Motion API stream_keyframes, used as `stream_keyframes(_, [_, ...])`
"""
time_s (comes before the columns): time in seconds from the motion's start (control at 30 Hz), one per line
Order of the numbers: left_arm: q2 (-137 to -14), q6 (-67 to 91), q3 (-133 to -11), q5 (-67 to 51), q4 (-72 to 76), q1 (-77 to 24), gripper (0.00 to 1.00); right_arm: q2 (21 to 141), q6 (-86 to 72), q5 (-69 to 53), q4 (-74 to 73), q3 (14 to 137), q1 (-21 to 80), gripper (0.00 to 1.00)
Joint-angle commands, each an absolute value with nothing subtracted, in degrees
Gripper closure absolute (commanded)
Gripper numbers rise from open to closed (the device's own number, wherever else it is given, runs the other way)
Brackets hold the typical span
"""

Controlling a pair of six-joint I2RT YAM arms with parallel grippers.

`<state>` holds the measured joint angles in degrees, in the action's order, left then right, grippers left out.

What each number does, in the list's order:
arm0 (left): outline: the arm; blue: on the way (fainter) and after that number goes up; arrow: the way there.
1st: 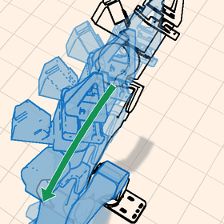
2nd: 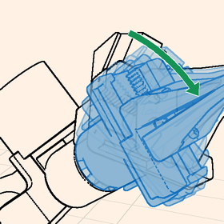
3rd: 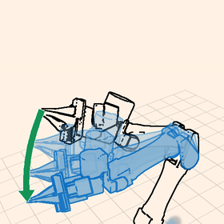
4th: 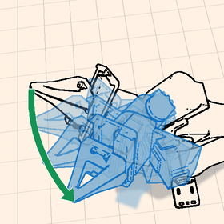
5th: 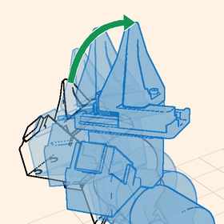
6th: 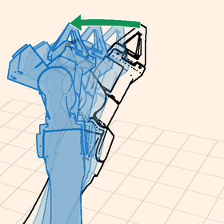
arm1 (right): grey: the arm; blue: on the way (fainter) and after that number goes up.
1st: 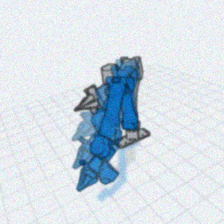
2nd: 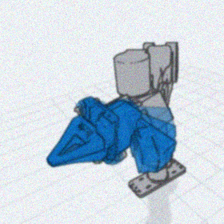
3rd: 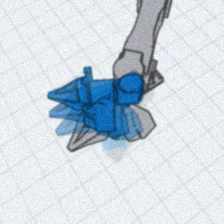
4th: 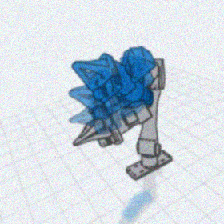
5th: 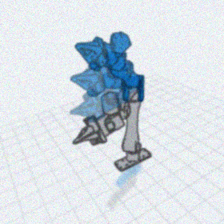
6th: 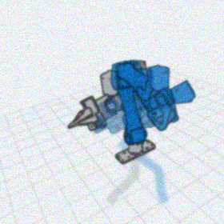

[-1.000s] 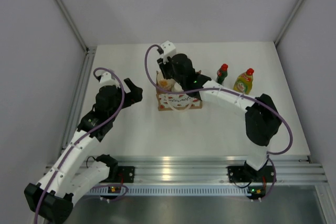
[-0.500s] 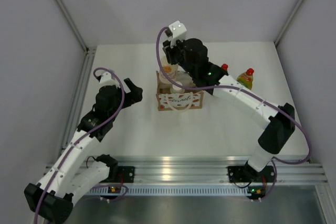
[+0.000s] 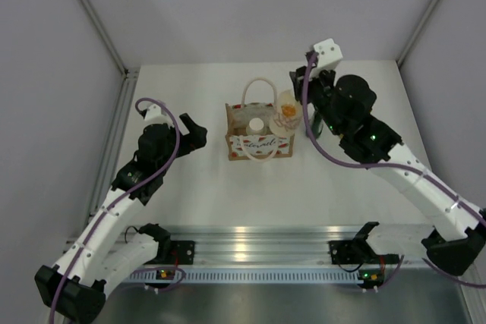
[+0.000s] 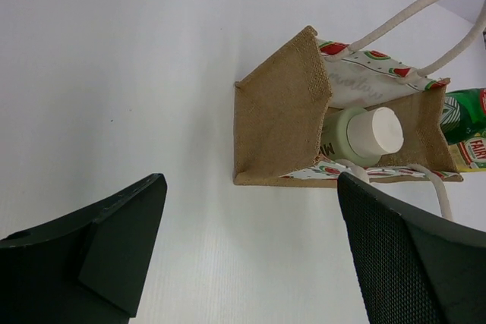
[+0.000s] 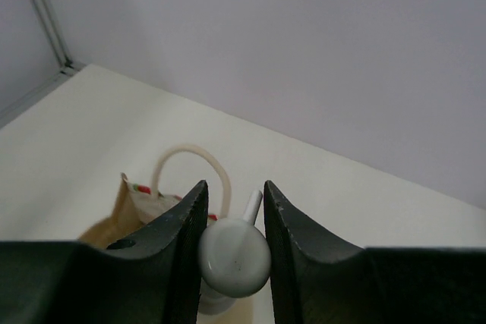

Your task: Take the personal care products out of the canvas bag

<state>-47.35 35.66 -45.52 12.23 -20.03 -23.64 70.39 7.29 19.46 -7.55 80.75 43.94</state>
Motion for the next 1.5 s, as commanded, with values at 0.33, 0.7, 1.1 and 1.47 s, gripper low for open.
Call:
stream_keyframes(0.33, [-47.4, 36.0, -45.9, 9.9, -17.3, -23.7, 0.02, 47.2, -7.1, 39.8, -2.2, 50.7, 25.7, 1.0])
stream_keyframes(0.7, [-48.1, 35.9, -46.1, 9.7, -17.4, -23.7, 0.02, 56.4, -7.4, 45.6, 14.1, 38.1, 14.9, 1.0])
stream_keyframes(1.1, [-49.4, 35.6, -46.4, 9.0, -17.4, -23.6, 0.02, 60.6, -14.3, 46.1, 6.5, 40.2, 14.9, 0.23])
stream_keyframes(1.47, [-55.1, 35.9, -46.8, 3.8, -15.4, -23.7, 0.02, 47.5, -14.9, 17.0, 1.2, 44.7, 17.7, 0.12])
